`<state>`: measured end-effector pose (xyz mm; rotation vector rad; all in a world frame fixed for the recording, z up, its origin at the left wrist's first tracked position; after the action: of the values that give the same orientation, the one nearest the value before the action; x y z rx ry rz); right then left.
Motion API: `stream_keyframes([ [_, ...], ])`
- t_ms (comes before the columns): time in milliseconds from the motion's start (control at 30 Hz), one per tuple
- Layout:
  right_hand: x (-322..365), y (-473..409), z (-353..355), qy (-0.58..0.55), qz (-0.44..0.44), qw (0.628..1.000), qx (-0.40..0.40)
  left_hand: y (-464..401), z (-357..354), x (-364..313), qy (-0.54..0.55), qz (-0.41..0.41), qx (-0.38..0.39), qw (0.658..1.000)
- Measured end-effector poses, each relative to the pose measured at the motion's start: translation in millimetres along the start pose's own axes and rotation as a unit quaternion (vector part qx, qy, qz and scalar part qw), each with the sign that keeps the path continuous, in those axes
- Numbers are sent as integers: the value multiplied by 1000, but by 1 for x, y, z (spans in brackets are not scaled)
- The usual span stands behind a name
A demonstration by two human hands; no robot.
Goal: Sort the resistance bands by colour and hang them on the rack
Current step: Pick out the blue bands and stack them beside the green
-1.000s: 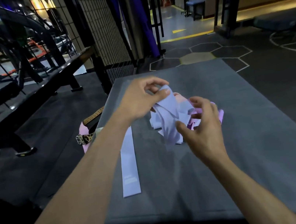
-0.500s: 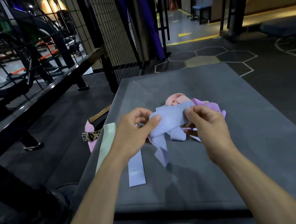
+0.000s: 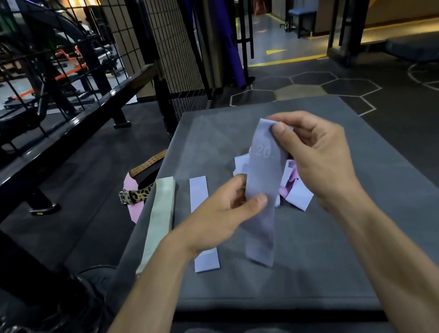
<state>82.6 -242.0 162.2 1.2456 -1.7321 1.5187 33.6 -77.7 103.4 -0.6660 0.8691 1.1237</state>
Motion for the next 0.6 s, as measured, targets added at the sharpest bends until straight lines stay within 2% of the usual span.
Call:
stream_keyframes([
  [233,-6,-3,-8,25,-6,1000,-18,3,-2,13,-44,0,-2,999],
  [433,0,-3,-6,41,6,998,-54,17,-13,49,-63,37,97,993],
  [600,0,-1,-8,43,5,995,-88,31,-21,69,-66,70,116,989],
])
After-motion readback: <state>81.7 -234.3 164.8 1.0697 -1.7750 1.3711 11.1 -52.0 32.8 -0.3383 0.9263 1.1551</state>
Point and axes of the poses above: each hand's wrist, its own y-axis away from the middle knuckle, its own z-axis out of the back of the hand, x = y × z, the point moved 5 cm from there along -y, towards the middle knuckle, and after that the axes turned 14 degrees about -y, right-handed, at the moved point
